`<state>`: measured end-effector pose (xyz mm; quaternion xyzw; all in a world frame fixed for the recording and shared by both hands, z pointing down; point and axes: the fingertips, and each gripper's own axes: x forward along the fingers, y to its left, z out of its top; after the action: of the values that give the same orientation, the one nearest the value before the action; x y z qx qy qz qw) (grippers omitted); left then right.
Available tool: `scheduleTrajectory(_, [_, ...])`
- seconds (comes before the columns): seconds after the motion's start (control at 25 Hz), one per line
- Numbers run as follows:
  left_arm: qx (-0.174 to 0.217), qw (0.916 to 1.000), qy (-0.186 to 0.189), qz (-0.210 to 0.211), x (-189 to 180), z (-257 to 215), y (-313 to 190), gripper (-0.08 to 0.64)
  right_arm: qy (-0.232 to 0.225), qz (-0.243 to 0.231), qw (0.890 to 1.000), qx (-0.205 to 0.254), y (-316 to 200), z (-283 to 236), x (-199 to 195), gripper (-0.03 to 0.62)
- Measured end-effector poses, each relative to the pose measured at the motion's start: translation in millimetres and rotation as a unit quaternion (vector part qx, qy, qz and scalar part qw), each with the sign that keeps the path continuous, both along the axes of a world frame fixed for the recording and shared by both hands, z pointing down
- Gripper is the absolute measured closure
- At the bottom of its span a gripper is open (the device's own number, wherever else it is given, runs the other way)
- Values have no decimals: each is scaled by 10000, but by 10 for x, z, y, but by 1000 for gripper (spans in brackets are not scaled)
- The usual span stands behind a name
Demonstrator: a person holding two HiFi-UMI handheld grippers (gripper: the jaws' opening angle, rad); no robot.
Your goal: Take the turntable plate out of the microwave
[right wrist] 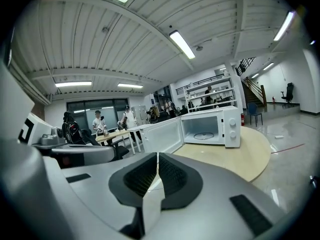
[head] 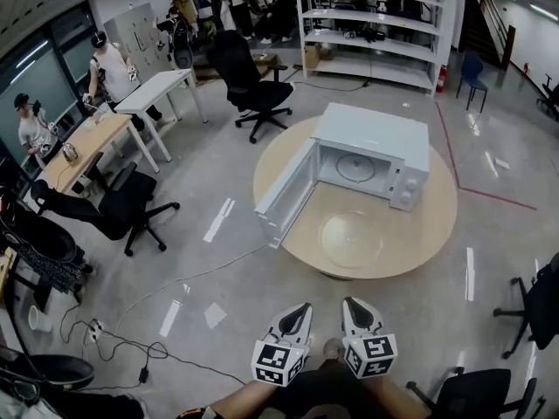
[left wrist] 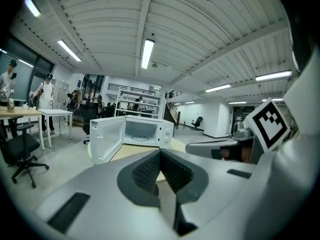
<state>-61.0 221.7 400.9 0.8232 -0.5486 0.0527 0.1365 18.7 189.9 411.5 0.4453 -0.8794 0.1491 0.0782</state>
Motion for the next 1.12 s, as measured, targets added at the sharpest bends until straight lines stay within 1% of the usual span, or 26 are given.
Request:
scheduleTrajectory(0.16, [-65,9998,159,46,-52,72,330,514,193,39,9998,-46,397,46,-42,564])
scheduleTrajectory(0.4, [-86,9998,136,111,-93,11,727,514,245,258,9993,-122,829,-1,4,565])
scheduleTrajectory(0.72, [120,9998,96,-130,-100,-136,1014,514,341,-22,9994,86,1109,-154,56,565])
scheduleTrajectory(0.8, [146,9996,85,-220,-19,-170,1075,514,367,-108,9991,164,1165,-207,149,565])
scheduleTrajectory(0.92, [161,9994,92,-302,214,-191,1166,514,409,-153,9986,295,1255,-279,407,565])
scheduleTrajectory(1.04, [162,9995,41,-266,530,-185,1235,514,403,-95,9985,372,1342,-308,744,569])
scheduleTrajectory(1.12, [145,9997,-41,-175,773,-180,1289,514,370,-31,9987,339,1410,-294,980,571])
